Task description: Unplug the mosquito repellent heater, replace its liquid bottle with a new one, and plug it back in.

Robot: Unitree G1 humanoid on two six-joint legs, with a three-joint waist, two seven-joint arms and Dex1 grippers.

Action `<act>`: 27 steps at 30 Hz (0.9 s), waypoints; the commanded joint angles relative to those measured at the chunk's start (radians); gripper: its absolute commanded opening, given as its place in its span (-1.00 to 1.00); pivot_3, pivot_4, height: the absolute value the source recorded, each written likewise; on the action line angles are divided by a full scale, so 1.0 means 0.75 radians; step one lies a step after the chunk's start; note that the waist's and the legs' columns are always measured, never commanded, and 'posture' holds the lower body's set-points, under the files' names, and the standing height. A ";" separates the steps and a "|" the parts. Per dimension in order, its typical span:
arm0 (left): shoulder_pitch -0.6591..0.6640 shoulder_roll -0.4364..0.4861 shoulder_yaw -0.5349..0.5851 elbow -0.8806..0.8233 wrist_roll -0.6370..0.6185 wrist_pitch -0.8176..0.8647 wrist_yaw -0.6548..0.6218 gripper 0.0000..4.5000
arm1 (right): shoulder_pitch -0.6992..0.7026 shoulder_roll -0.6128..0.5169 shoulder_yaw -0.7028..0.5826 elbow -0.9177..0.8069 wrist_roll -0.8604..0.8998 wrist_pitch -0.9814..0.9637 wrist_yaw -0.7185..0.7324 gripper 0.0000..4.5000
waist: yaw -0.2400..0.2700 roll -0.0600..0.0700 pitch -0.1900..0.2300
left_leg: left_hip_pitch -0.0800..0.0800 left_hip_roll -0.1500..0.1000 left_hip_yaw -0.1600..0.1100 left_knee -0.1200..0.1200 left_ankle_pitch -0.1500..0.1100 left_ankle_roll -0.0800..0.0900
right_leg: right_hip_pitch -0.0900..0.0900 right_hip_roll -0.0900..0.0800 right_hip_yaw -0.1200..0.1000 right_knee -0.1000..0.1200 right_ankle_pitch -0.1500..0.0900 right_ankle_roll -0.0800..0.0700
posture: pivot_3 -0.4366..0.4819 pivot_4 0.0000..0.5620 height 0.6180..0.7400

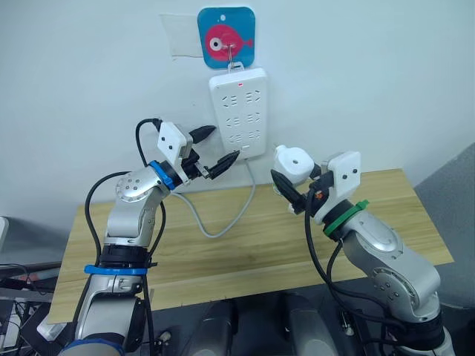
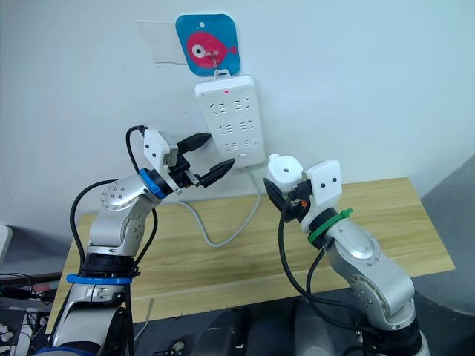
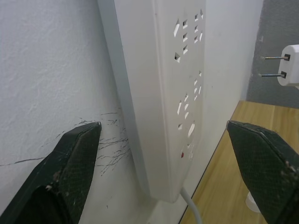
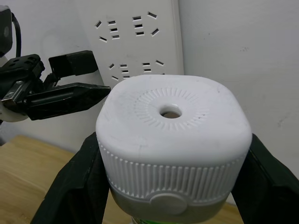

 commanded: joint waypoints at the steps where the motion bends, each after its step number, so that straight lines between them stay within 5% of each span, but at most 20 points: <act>1: -0.053 -0.012 -0.017 -0.002 -0.044 0.005 -0.066 1.00 | -0.045 0.013 0.003 -0.073 -0.003 -0.006 0.030 0.33 | -0.001 0.000 0.000 | 0.000 0.000 0.000 0.000 0.000 0.000 | 0.000 0.000 0.000 0.000 0.000 0.000 | -0.44 -0.14 1.00; 5: -0.088 -0.016 -0.044 0.039 -0.063 0.031 -0.159 1.00 | -0.068 0.022 0.008 -0.055 -0.002 0.004 0.056 0.33 | -0.006 0.000 0.000 | 0.000 0.000 0.000 -0.001 0.000 0.000 | 0.000 0.000 0.000 -0.001 0.000 0.000 | -0.40 -0.17 1.00; 8: -0.114 -0.018 -0.022 0.053 -0.079 0.043 -0.168 0.76 | -0.078 0.024 0.008 -0.041 -0.012 0.010 0.072 0.33 | -0.013 0.000 0.000 | 0.000 0.000 0.000 -0.001 0.000 0.000 | 0.000 0.000 0.000 -0.001 0.000 0.000 | -0.40 -0.18 1.00; 17: -0.117 -0.009 0.001 0.038 -0.111 0.077 -0.166 -0.37 | -0.128 0.050 0.050 -0.026 -0.046 0.068 0.065 0.33 | -0.020 0.000 0.000 | 0.000 0.000 0.000 -0.001 0.000 0.000 | 0.000 0.000 0.000 -0.001 0.000 0.000 | -0.39 -0.20 1.00; 27: -0.108 -0.017 -0.008 0.037 -0.099 0.065 -0.164 -0.40 | -0.214 0.105 0.034 0.019 -0.089 0.177 0.008 0.33 | -0.020 0.000 0.000 | 0.000 0.000 0.000 -0.001 0.000 0.000 | -0.001 0.000 0.000 -0.001 0.000 0.000 | -0.38 -0.23 1.00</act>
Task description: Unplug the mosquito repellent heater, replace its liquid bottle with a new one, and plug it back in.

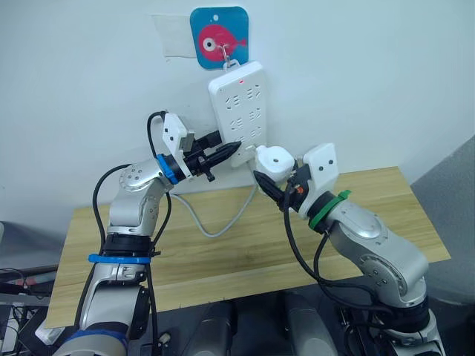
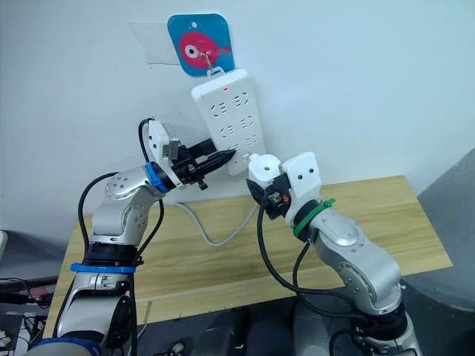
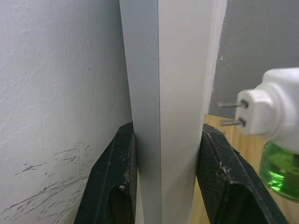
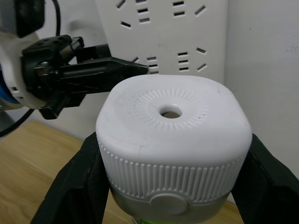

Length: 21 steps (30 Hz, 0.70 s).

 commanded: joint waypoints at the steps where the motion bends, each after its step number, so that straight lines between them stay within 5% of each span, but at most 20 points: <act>1: -0.005 -0.003 -0.012 -0.047 -0.006 -0.013 -0.020 -0.40 | -0.039 0.026 -0.024 -0.025 -0.029 -0.020 -0.015 0.33 | 0.000 0.000 0.000 | 0.000 0.000 0.000 0.000 0.000 0.000 | 0.000 0.000 0.000 0.000 0.000 0.000 | -0.38 -0.23 1.00; 21: 0.005 -0.005 -0.021 -0.061 -0.005 -0.009 -0.027 -0.40 | -0.126 0.066 -0.022 0.089 -0.131 -0.080 0.058 0.33 | 0.000 0.000 0.000 | 0.000 0.000 0.000 0.000 0.000 0.000 | 0.000 0.000 0.000 0.000 0.000 0.000 | -0.35 -0.21 1.00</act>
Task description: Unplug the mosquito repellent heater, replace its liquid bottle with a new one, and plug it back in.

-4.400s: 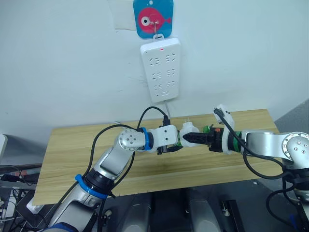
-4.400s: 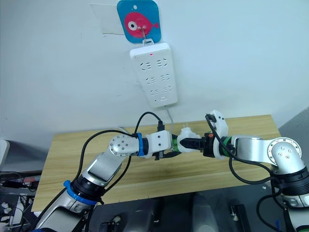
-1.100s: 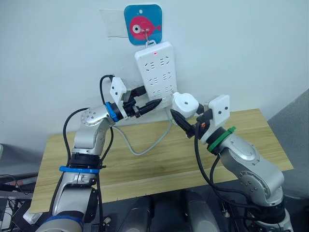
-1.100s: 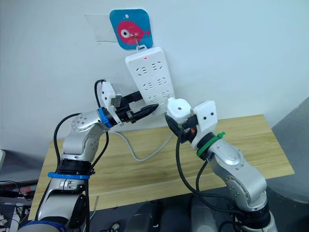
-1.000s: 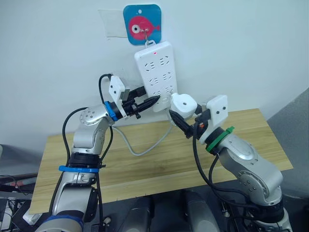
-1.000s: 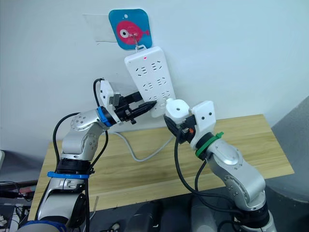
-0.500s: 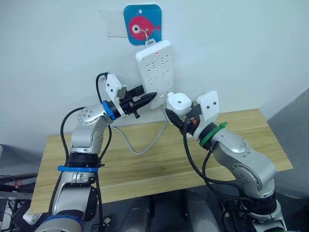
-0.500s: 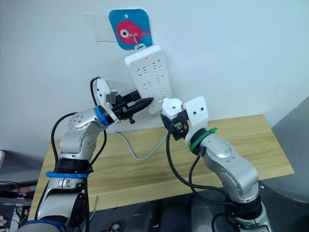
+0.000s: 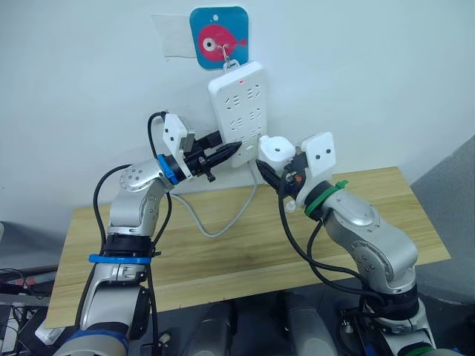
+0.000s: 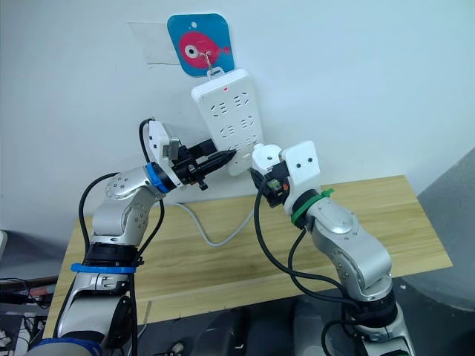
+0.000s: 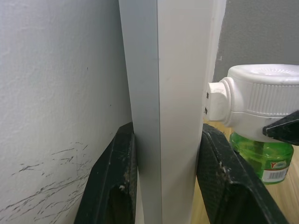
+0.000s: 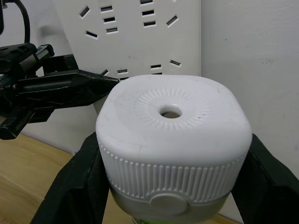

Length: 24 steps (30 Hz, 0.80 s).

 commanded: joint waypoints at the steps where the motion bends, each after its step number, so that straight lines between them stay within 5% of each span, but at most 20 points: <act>1: 0.003 -0.001 -0.021 -0.059 -0.002 -0.013 -0.026 -0.40 | -0.037 0.013 -0.004 -0.026 -0.013 -0.047 0.025 0.33 | 0.000 0.000 0.000 | 0.000 0.000 0.000 0.000 0.000 0.000 | 0.000 0.000 0.000 0.000 0.000 0.000 | -0.35 -0.21 1.00; 24: -0.003 -0.001 -0.020 -0.062 0.002 -0.006 -0.021 -0.40 | -0.072 0.020 0.027 0.034 -0.104 -0.085 0.109 0.33 | -0.001 0.000 0.000 | 0.000 0.000 0.000 0.000 0.000 0.000 | -0.001 0.000 0.000 0.001 0.000 0.000 | -0.34 -0.18 1.00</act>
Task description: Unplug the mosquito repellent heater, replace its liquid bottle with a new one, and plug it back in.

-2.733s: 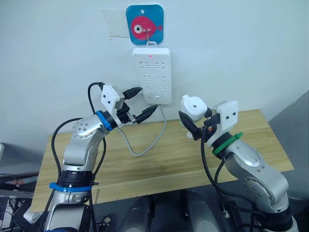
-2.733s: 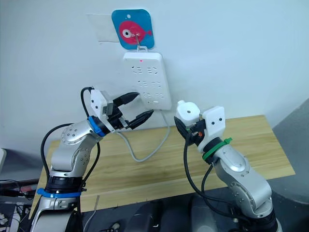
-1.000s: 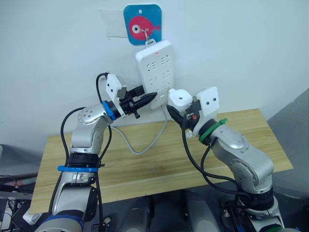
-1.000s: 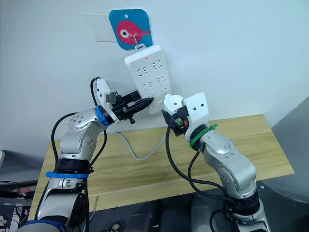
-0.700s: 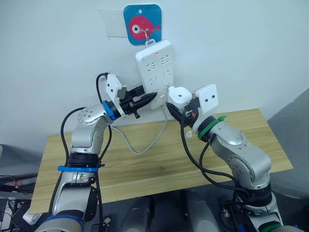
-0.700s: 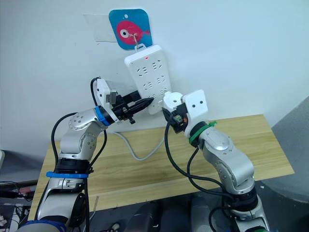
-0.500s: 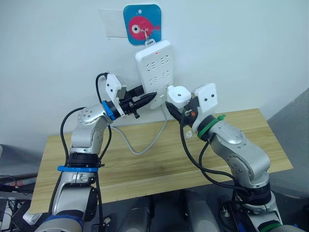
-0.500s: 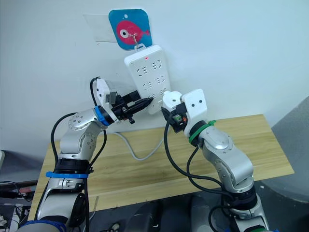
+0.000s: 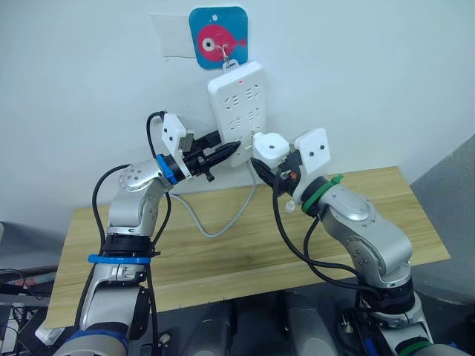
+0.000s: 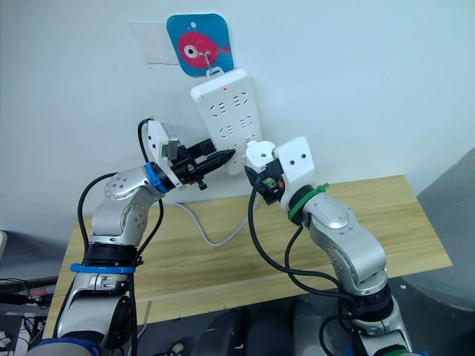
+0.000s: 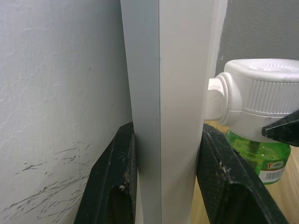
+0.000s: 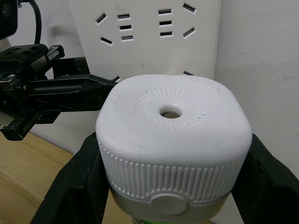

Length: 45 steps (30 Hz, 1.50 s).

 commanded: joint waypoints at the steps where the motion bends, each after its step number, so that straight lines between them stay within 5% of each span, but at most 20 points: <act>1: -0.003 -0.003 -0.026 -0.064 -0.002 -0.006 -0.022 -0.40 | -0.042 0.005 -0.004 -0.001 -0.018 -0.059 0.020 0.33 | 0.000 0.000 0.000 | 0.000 0.000 0.000 0.000 0.000 0.000 | 0.000 0.000 0.000 0.000 0.000 0.000 | -0.34 -0.18 1.00; 21: 0.001 -0.016 -0.039 -0.097 -0.040 0.055 -0.077 -0.40 | -0.130 0.064 0.014 0.260 -0.091 -0.199 0.091 0.33 | -0.006 0.000 0.000 | 0.008 0.001 0.012 0.001 0.000 0.000 | -0.003 0.000 0.008 0.013 0.000 0.000 | -0.34 -0.16 1.00; 45: 0.005 -0.014 -0.025 -0.101 -0.018 0.032 -0.069 -0.40 | -0.194 0.119 0.030 0.268 -0.133 -0.130 0.090 0.33 | -0.012 -0.003 -0.003 | 0.013 0.002 0.022 0.001 0.000 0.000 | -0.006 0.002 0.023 0.019 0.002 0.000 | -0.31 -0.22 1.00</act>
